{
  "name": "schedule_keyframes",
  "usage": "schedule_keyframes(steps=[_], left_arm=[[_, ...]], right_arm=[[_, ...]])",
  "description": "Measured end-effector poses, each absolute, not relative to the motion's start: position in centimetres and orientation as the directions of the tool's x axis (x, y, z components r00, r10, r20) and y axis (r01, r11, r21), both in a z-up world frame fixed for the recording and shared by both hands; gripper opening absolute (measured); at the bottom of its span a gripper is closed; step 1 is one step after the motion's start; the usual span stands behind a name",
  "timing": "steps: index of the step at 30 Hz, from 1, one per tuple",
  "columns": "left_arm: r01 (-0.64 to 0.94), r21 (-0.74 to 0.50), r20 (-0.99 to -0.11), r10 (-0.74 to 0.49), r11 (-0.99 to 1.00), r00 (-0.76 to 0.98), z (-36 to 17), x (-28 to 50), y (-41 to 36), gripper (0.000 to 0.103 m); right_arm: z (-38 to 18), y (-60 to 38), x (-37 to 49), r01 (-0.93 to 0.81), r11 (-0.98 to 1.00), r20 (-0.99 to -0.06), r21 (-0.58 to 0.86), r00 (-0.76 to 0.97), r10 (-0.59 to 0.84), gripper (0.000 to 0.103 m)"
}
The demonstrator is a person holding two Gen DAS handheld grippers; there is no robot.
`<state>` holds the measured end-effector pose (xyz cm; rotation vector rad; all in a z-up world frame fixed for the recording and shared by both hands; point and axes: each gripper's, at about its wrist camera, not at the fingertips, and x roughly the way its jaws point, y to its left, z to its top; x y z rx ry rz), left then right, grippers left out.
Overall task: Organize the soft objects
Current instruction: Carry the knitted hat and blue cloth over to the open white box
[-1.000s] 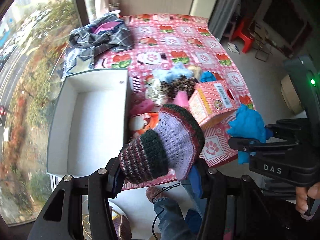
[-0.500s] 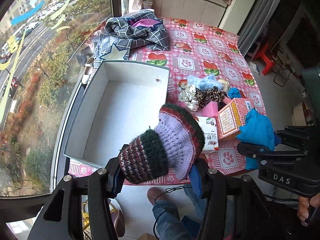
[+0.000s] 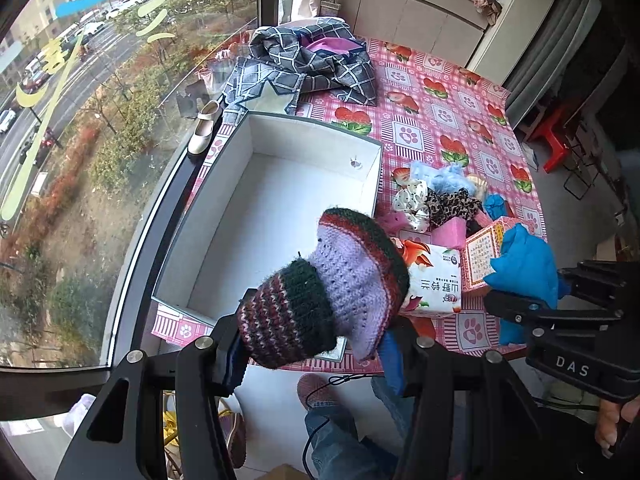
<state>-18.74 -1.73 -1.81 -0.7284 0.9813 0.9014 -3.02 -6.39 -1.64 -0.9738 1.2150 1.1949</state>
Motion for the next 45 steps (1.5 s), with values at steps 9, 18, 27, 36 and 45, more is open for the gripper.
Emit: schedule_keyframes(steps=[9,18,27,36,45], left_arm=[[-0.897,-0.121,-0.916,0.299,0.426,0.266,-1.9,-19.0,-0.8,0.058],[-0.907,-0.129,-0.924,0.285,0.4,0.257,-2.5,-19.5,0.3,0.058],[-0.911,-0.134,-0.932,0.262,0.391,0.25,-3.2,-19.3,1.1,0.058],[-0.911,-0.133,-0.936,0.253,0.39,0.245,-3.5,-19.1,1.3,0.058],[-0.925,-0.135,-0.939,0.253,0.356,0.235,-4.0,-19.4,1.9,0.058]], right_arm=[[-1.4,-5.1,-3.4,-0.989,0.132,-0.989,0.062,-0.043,0.142,0.036],[-1.8,-4.1,-3.5,-0.989,0.133,-0.991,0.066,-0.048,0.128,0.036],[-2.1,-3.2,-3.8,-0.99,0.126,-0.991,0.07,-0.055,0.126,0.036],[-2.5,-2.7,-3.8,-0.987,0.133,-0.99,0.09,-0.074,0.118,0.036],[-2.4,-1.9,-4.4,-0.987,0.119,-0.988,0.106,-0.091,0.123,0.036]])
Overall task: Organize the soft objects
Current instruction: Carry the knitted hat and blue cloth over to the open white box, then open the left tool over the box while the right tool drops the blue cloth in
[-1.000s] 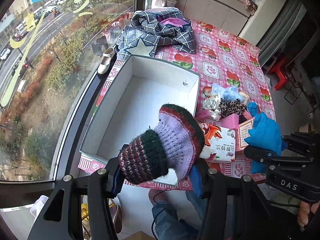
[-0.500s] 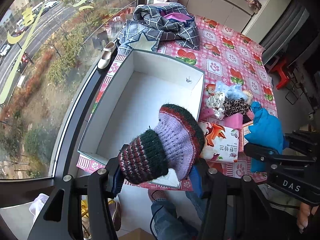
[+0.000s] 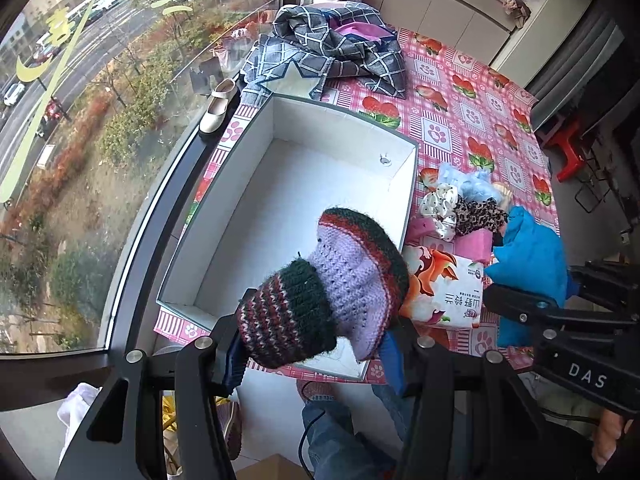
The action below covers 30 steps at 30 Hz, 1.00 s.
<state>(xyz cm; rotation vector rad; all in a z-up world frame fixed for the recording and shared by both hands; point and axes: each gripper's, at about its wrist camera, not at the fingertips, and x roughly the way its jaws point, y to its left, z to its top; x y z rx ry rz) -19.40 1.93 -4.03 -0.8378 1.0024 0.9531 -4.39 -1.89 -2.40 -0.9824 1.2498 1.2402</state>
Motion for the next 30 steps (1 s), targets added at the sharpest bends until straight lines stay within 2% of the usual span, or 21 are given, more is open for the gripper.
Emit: schedule_keyframes(steps=[14,30], left_arm=[[-0.964,-0.105,-0.961,0.226,0.246,0.162,-6.7,-22.3,4.5,0.059],[-0.967,-0.087,-0.971,0.197,0.24,0.137,-8.7,-22.1,5.1,0.062]], right_arm=[[-3.3,0.9,-5.7,-0.974,0.119,-0.976,0.192,-0.176,0.126,0.036],[-4.6,4.3,-7.5,-0.958,0.11,-0.961,0.266,-0.254,0.111,0.036]])
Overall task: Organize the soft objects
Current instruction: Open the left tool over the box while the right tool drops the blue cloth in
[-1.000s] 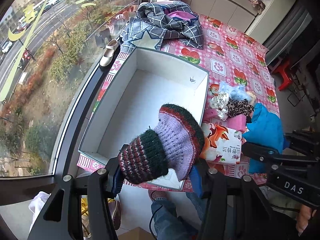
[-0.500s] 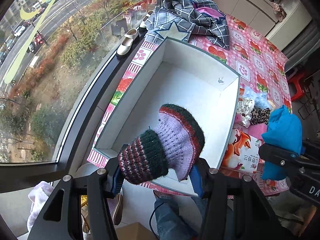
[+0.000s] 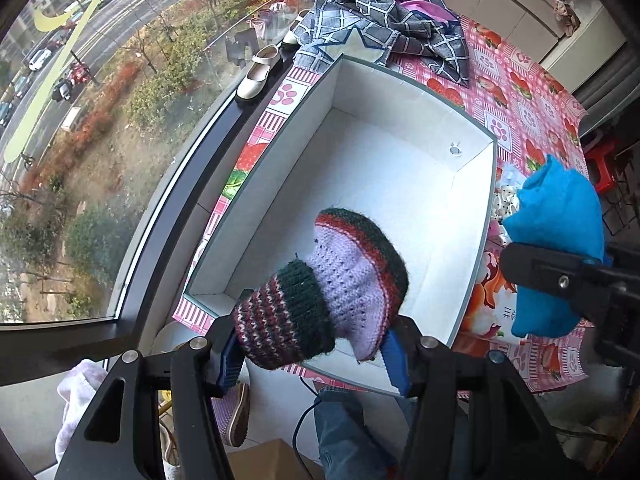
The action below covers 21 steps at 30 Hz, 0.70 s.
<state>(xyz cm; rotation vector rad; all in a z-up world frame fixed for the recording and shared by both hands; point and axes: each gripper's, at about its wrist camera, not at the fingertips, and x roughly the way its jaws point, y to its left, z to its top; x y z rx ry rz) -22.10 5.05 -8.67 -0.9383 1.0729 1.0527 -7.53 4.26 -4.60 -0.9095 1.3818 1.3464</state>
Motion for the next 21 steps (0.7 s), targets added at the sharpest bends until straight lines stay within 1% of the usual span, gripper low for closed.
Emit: schedule_keyframes(steps=[3,4,5,6,7,8,10,11,12,13,14,15,16,21], left_arm=[[-0.966,-0.094,-0.968,0.203,0.24,0.144,-8.7,-22.1,5.1,0.069],[-0.967,-0.095,-0.968,0.203,0.237,0.145,-8.7,-22.2,5.1,0.074],[-0.967,-0.096,-0.968,0.203,0.234,0.145,-8.6,-22.2,5.1,0.078],[-0.968,-0.097,-0.968,0.205,0.232,0.146,-8.5,-22.2,5.1,0.079],[-0.968,-0.099,-0.966,0.211,0.23,0.149,-8.4,-22.2,5.1,0.08],[-0.968,-0.101,-0.965,0.216,0.228,0.152,-8.3,-22.2,5.1,0.081],[-0.969,-0.111,-0.961,0.226,0.219,0.161,-8.1,-22.2,5.2,0.084],[-0.97,-0.118,-0.959,0.229,0.212,0.167,-8.0,-22.3,5.2,0.084],[-0.97,-0.131,-0.958,0.224,0.204,0.176,-8.0,-22.3,5.3,0.084],[-0.97,-0.143,-0.958,0.218,0.198,0.186,-8.0,-22.4,5.4,0.085],[-0.969,-0.155,-0.957,0.216,0.193,0.196,-7.9,-22.4,5.4,0.087],[-0.968,-0.162,-0.955,0.217,0.192,0.203,-7.8,-22.3,5.4,0.09],[-0.966,-0.17,-0.952,0.221,0.193,0.212,-7.7,-22.2,5.4,0.102],[-0.945,-0.238,-0.936,0.208,0.223,0.285,-7.1,-21.0,5.3,0.103]], right_arm=[[-4.4,4.8,-7.6,-0.953,0.11,-0.956,0.281,-0.268,0.116,0.036],[-4.4,4.9,-7.6,-0.952,0.109,-0.955,0.287,-0.274,0.117,0.036],[-4.3,5.0,-7.6,-0.949,0.11,-0.952,0.295,-0.282,0.118,0.042],[-4.3,5.1,-7.5,-0.946,0.113,-0.95,0.303,-0.29,0.12,0.049],[-4.2,5.1,-7.4,-0.944,0.118,-0.948,0.308,-0.294,0.126,0.062],[-4.0,5.1,-7.3,-0.941,0.122,-0.944,0.316,-0.299,0.138,0.066],[-3.7,5.1,-7.1,-0.938,0.123,-0.94,0.325,-0.306,0.152,0.066],[-3.6,5.2,-6.9,-0.936,0.124,-0.939,0.329,-0.31,0.152,0.072],[-3.5,5.2,-6.8,-0.934,0.13,-0.938,0.333,-0.313,0.152,0.08],[-3.5,5.2,-6.6,-0.932,0.137,-0.936,0.337,-0.315,0.155,0.093],[-3.4,5.0,-6.2,-0.929,0.148,-0.935,0.34,-0.316,0.164,0.098],[-3.3,4.9,-5.9,-0.927,0.159,-0.934,0.341,-0.315,0.168,0.099],[-3.3,4.7,-5.6,-0.925,0.168,-0.934,0.342,-0.315,0.167,0.099],[-3.5,3.3,-3.4,-0.908,0.23,-0.935,0.351,-0.326,0.139,0.099]])
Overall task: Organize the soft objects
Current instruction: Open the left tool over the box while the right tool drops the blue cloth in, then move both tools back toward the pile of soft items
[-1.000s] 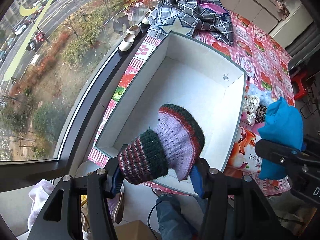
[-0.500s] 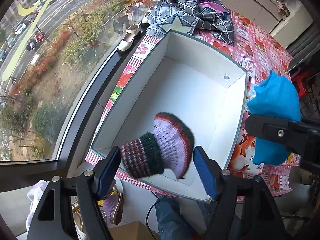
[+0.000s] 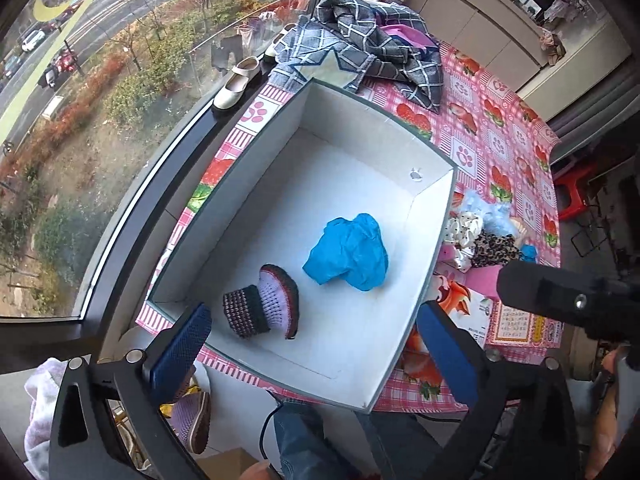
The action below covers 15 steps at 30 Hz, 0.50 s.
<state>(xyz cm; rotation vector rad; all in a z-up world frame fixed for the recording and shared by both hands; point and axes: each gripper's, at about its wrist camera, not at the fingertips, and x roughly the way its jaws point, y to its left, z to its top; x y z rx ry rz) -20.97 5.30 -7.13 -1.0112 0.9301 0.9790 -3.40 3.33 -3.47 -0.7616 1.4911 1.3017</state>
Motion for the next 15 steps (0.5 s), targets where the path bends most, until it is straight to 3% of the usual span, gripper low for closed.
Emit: schedule_keyframes(steps=[5,15], left_arm=[[-0.913,-0.268,-0.927,0.175,0.309,0.331,-6.0,-18.3,4.8,0.103],[-0.846,-0.208,-0.933,0.16,0.492,0.322,-4.3,-10.3,3.8,0.103]], right_arm=[[-2.6,0.8,0.0,-0.883,0.303,-0.933,0.358,-0.326,0.154,0.099],[-0.9,-6.9,12.4,-0.74,0.572,-0.934,0.355,-0.257,0.247,0.099]])
